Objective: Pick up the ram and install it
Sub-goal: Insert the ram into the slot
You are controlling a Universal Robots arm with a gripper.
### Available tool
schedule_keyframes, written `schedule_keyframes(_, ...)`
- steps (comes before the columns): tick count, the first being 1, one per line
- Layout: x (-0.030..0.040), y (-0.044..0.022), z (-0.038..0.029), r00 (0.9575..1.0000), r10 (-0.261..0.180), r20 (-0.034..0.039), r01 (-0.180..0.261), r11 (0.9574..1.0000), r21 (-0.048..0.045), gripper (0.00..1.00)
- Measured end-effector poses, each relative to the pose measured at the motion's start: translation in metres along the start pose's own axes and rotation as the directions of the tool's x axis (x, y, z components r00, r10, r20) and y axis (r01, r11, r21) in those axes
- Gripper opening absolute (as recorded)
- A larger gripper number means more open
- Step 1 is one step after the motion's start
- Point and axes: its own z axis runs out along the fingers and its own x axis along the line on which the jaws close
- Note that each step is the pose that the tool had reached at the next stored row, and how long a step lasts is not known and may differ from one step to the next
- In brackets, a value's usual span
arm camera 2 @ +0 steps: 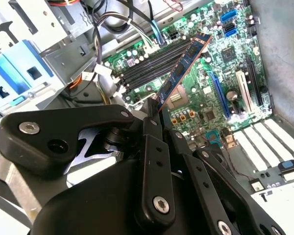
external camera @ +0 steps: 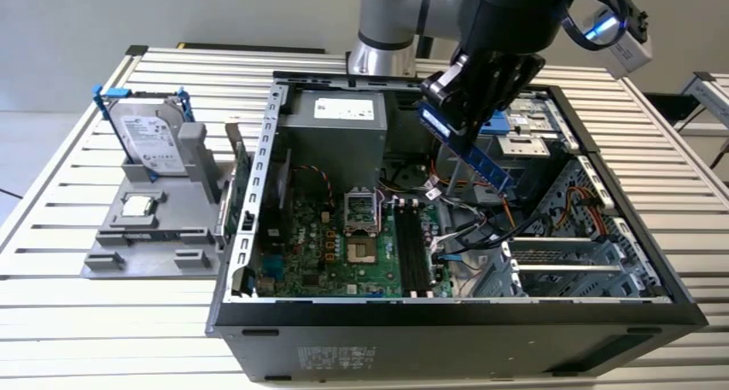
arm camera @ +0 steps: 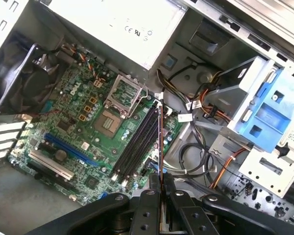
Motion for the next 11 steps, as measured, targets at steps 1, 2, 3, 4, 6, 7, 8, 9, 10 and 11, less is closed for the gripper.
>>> schedule_keyframes(1, 0.0000, 0.0000, 0.0000, 1.0000, 0.004, 0.0001, -0.004, 1.0000, 0.0001, 0.00)
schedule_keyframes(2, 0.0000, 0.0001, 0.0001, 1.0000, 0.008, 0.0003, -0.008, 1.0000, -0.0001, 0.00)
schedule_keyframes(3, 0.0000, 0.0000, 0.0001, 0.9999, 0.013, 0.0004, -0.013, 0.9999, 0.0000, 0.00)
schedule_keyframes(4, 0.0000, 0.0000, 0.0001, 0.9999, 0.017, 0.0005, -0.017, 0.9999, 0.0001, 0.00)
schedule_keyframes(6, 0.0000, 0.0000, 0.0001, 0.9997, 0.025, 0.0006, -0.025, 0.9997, 0.0002, 0.00)
schedule_keyframes(7, 0.0000, 0.0000, 0.0001, 0.9996, 0.030, 0.0007, -0.030, 0.9996, 0.0003, 0.00)
schedule_keyframes(8, 0.0000, 0.0000, 0.0001, 0.9992, 0.039, 0.0009, -0.039, 0.9992, 0.0005, 0.00)
schedule_keyframes(9, 0.0000, 0.0000, 0.0001, 0.9990, 0.045, 0.0010, -0.045, 0.9990, 0.0005, 0.00)
schedule_keyframes(10, 0.0000, 0.0000, 0.0001, 0.9987, 0.050, 0.0010, -0.050, 0.9987, 0.0007, 0.00)
schedule_keyframes(11, 0.0000, 0.0000, 0.0001, 0.9980, 0.063, 0.0013, -0.063, 0.9980, 0.0009, 0.00)
